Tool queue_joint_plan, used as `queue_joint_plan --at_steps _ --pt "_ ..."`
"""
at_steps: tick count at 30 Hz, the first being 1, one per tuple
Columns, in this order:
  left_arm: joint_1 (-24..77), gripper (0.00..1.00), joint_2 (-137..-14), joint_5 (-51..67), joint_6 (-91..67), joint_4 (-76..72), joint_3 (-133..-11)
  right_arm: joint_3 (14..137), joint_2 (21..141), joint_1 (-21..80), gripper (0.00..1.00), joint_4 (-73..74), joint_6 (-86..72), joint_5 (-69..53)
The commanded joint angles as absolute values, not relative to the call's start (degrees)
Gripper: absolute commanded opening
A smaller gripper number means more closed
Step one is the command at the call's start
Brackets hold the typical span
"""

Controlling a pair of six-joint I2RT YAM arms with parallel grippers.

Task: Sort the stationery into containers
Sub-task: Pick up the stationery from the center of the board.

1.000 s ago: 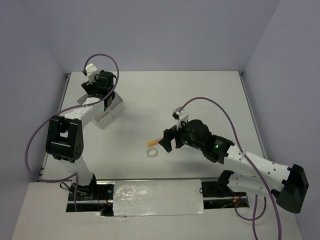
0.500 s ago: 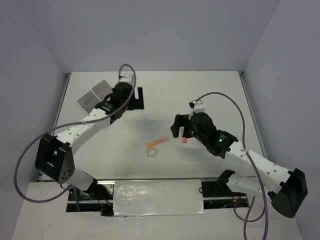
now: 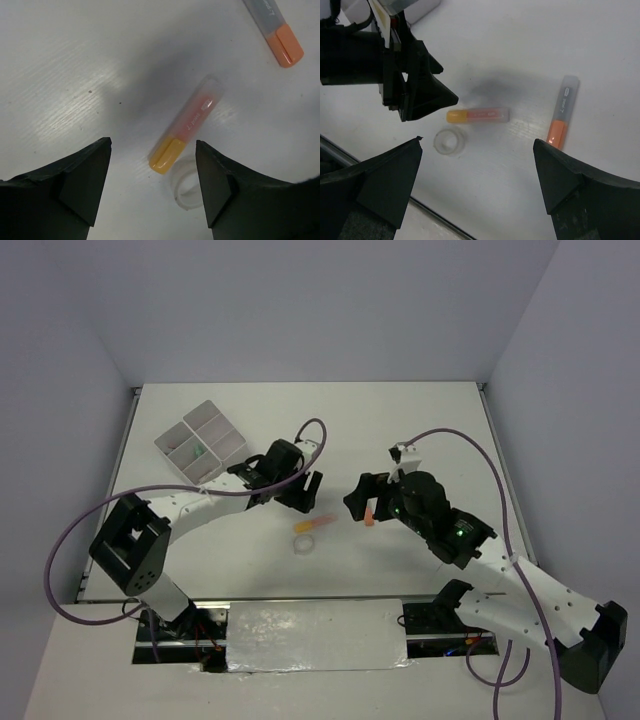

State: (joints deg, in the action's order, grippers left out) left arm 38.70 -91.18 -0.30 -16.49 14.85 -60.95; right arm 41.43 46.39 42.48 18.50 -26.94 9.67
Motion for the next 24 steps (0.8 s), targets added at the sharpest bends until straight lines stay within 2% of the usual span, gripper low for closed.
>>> queue_joint_plan --at_steps 1,5,9,13,15,17,19,20,22,24 --pt "40.34 0.8 -92.36 3.51 -13.37 13.45 -60.29 40.61 47.02 42.36 1.0 18.29 -25.4 6.95" --pt "43.76 0.78 -96.76 1.33 -11.95 17.12 -62.4 40.34 46.58 42.36 1.0 17.84 -24.52 5.36" --pt "44.56 0.71 -100.45 0.26 -12.66 18.54 -63.54 39.64 45.62 42.45 1.0 17.23 -24.0 4.57" --pt "45.26 0.7 -101.69 0.26 -13.36 18.02 -62.67 39.46 45.44 42.36 1.0 17.23 -23.47 4.13" --pt "45.26 0.63 -103.17 0.26 -13.45 17.93 -62.75 39.46 45.44 42.45 1.0 17.05 -23.38 3.78" --pt "45.35 0.44 -105.1 -2.19 -13.8 18.8 -63.54 39.38 45.35 42.28 1.0 16.79 -23.38 3.95" --pt "45.35 0.3 -105.73 -2.9 -14.06 18.98 -63.81 39.46 44.91 42.28 1.0 16.87 -23.47 4.3" --pt "45.44 0.18 -105.91 -3.07 -14.06 19.07 -63.98 39.55 44.74 42.36 1.0 16.87 -23.47 4.57" --pt "45.44 0.05 -105.56 -4.04 -13.98 19.07 -64.16 39.38 43.69 42.28 1.0 16.61 -23.47 5.09" --pt "45.44 0.0 -104.51 -5.53 -13.71 18.9 -64.34 39.03 41.94 42.28 1.0 16.26 -23.9 6.41"
